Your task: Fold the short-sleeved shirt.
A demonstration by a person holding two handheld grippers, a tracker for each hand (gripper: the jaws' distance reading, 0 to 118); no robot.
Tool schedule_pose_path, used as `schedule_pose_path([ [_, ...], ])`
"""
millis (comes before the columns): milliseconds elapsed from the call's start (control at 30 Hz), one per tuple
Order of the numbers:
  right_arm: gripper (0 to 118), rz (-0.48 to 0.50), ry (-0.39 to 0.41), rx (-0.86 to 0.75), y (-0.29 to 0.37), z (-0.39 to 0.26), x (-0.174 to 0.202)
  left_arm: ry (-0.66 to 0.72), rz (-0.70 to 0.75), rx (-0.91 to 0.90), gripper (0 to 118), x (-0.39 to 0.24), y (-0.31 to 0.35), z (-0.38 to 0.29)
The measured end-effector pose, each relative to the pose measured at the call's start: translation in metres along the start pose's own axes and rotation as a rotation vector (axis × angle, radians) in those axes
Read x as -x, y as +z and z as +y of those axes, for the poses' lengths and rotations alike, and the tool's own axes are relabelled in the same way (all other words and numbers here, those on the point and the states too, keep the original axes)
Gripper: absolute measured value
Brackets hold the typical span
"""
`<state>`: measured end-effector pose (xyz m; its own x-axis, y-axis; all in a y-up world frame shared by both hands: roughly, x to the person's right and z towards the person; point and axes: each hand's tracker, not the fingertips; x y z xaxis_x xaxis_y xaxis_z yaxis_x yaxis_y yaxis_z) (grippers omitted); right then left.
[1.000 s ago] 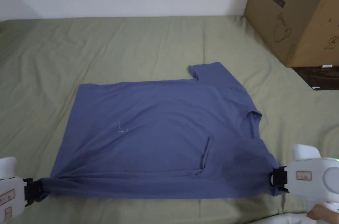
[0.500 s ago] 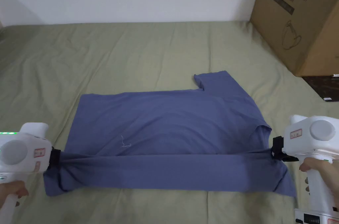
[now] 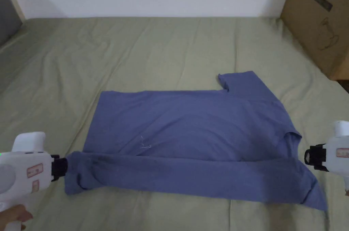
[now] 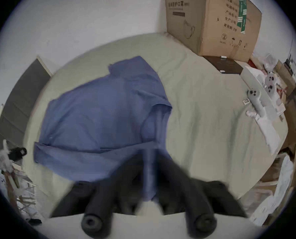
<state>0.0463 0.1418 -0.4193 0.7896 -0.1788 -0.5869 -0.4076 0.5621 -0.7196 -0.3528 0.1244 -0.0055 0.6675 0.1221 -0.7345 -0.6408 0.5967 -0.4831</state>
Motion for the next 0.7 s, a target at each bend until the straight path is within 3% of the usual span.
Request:
schedule_pose_path([
  [100,0,-0.054,0.052,-0.001,-0.004,-0.019,0.005,0.022,0.012,-0.04,0,0.003,0.01,-0.031],
  [133,0,-0.092,0.032,0.007,-0.007,-0.025,0.006,0.034,0.005,-0.035,0,0.004,0.009,-0.037],
  [200,0,-0.038,-0.009,0.045,-0.01,-0.035,0.006,0.046,-0.003,-0.029,5,0.013,-0.001,-0.042],
  [267,0,-0.022,-0.028,0.039,-0.009,-0.04,0.006,0.05,0.002,-0.028,66,0.013,-0.008,-0.04],
  [300,0,-0.02,-0.025,0.039,-0.008,-0.044,0.009,0.052,-0.001,-0.022,84,0.015,-0.012,-0.037],
  [400,0,-0.03,-0.01,0.045,-0.007,-0.048,0.011,0.088,-0.021,0.014,98,0.018,-0.036,-0.034],
  [500,0,-0.023,-0.016,0.056,-0.007,-0.051,0.007,0.053,0.034,0.089,85,0.03,-0.069,-0.032],
  [567,0,-0.024,-0.022,0.058,-0.004,-0.054,0.006,0.038,0.03,0.108,62,0.032,-0.077,-0.033],
  [633,0,-0.043,-0.027,0.054,-0.003,-0.054,0.0,0.023,0.018,0.095,58,0.028,-0.076,-0.03],
  [667,0,-0.051,-0.029,0.05,-0.002,-0.054,-0.002,-0.053,0.025,0.09,47,0.024,-0.076,-0.029],
  [700,0,-0.056,-0.031,0.05,-0.003,-0.054,-0.004,-0.096,0.032,0.085,22,0.018,-0.072,-0.03],
])
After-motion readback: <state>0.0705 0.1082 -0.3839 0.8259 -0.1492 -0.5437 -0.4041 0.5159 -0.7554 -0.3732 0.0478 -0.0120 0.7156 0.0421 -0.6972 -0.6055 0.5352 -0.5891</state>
